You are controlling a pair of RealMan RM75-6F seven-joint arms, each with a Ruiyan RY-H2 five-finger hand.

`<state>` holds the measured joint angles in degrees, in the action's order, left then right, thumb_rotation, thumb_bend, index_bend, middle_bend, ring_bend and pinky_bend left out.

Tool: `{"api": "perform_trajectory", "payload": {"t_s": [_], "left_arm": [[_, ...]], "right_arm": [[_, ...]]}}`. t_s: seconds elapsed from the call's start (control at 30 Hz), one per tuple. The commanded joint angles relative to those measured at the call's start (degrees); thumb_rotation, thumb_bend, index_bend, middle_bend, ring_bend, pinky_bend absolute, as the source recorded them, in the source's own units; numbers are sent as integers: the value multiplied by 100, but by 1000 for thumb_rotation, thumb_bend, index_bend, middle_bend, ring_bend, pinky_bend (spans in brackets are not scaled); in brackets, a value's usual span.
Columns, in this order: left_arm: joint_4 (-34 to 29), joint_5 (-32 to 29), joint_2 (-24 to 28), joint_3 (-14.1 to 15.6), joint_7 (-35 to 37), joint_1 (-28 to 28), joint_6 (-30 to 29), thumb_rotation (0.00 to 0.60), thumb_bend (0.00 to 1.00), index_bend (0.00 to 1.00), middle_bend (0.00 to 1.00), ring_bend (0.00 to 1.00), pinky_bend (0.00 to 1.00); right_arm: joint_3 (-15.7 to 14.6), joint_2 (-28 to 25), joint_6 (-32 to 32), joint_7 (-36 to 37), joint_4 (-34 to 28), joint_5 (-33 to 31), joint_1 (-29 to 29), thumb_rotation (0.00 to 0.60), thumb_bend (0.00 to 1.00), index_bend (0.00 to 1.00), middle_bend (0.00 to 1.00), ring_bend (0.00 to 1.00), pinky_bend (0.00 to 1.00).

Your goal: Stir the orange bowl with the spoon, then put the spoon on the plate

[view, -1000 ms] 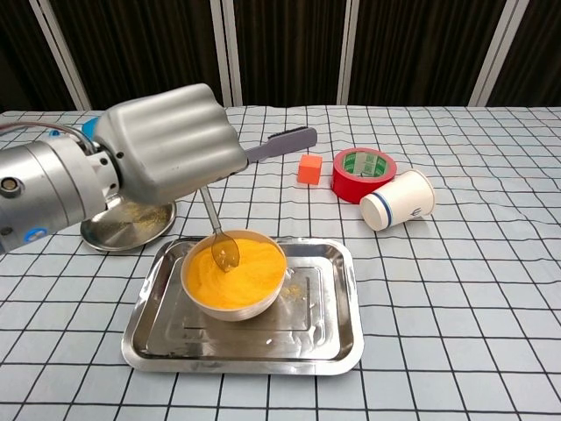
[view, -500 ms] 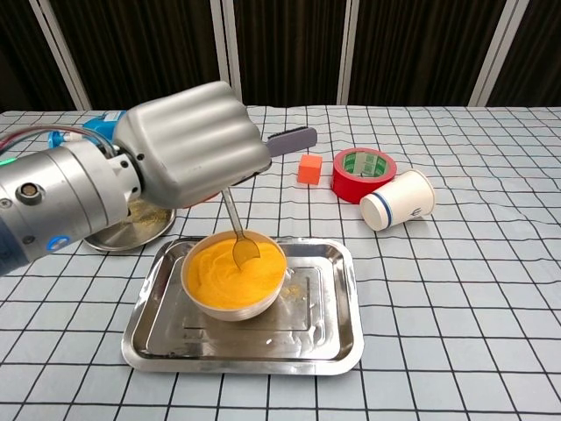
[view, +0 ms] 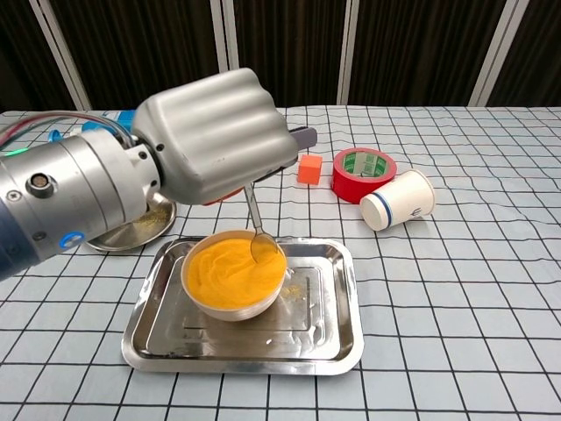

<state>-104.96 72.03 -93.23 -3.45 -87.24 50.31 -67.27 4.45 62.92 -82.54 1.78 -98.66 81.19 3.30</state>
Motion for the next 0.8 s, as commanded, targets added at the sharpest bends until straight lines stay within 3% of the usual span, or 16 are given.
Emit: {"api": "perform_trajectory", "payload": {"t_s": [0.03,0.8], "left_arm": [[-33,15,-21,22,7,7,11,600,580,827,1000,1000,1000],[-439,376,485,425,210,-164,-38,600,581,827,1000,1000,1000]], "right_arm": [[2,-1,0,2,-2,-4,0,600,394,0,0,0,0],[-7,1,-5,-31,-16,11,-4,600,393,0,0,0,0]]}}
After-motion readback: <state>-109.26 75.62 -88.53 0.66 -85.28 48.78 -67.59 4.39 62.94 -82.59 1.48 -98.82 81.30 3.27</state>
